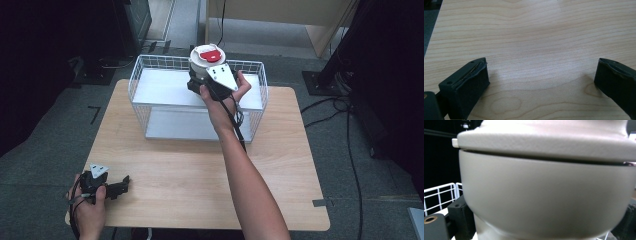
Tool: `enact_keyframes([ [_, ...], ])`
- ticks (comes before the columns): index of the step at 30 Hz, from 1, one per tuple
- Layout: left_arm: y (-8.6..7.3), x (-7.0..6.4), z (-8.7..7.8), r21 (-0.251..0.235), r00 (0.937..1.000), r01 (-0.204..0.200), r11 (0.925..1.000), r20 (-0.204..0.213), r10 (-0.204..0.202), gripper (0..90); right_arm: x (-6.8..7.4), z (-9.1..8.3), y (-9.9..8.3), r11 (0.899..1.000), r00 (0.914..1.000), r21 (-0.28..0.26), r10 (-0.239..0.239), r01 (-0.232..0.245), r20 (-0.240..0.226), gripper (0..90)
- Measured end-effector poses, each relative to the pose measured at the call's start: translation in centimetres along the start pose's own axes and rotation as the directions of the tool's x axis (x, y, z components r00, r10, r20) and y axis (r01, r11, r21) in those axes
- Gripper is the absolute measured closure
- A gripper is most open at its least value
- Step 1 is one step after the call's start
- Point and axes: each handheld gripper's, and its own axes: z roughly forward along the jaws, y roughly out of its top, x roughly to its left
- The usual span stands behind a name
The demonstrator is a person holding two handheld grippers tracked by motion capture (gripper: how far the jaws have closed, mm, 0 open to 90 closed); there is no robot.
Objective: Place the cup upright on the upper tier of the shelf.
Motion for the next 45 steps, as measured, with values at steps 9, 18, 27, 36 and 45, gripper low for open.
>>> enact_keyframes([
  [9, 0.0, 0.0, 0.0, 0.001, 1.0000, -0.004, 1.0000, -0.002, 0.004, 0.0, 0.1, -1.0, 0.3, 0.998, 0.9993, 0.063, 0.019, -0.017, -0.034, 0.0],
  [18, 0.0, 0.0, 0.0, 0.000, 1.0000, -0.001, 1.0000, 0.000, 0.001, 0.0, -0.9, -2.2, 0.0, 0.996, 0.9970, 0.072, 0.061, -0.058, -0.046, 0.0],
  [27, 0.0, 0.0, 0.0, 0.000, 1.0000, -0.002, 1.0000, -0.001, 0.002, 0.0, -1.3, -3.8, -0.8, 0.997, 0.9976, 0.069, 0.037, -0.033, -0.058, 0.0],
  [36, 0.0, 0.0, 0.0, 0.000, 1.0000, -0.002, 1.0000, -0.001, 0.002, 0.0, -2.2, -5.8, -2.0, 0.997, 0.9984, 0.079, 0.014, -0.010, -0.055, 0.0],
  [45, 0.0, 0.0, 0.0, 0.001, 1.0000, -0.002, 1.0000, -0.001, 0.002, 0.0, -3.1, -8.4, -3.4, 0.997, 0.9967, 0.080, 0.015, -0.008, -0.080, 0.0],
])
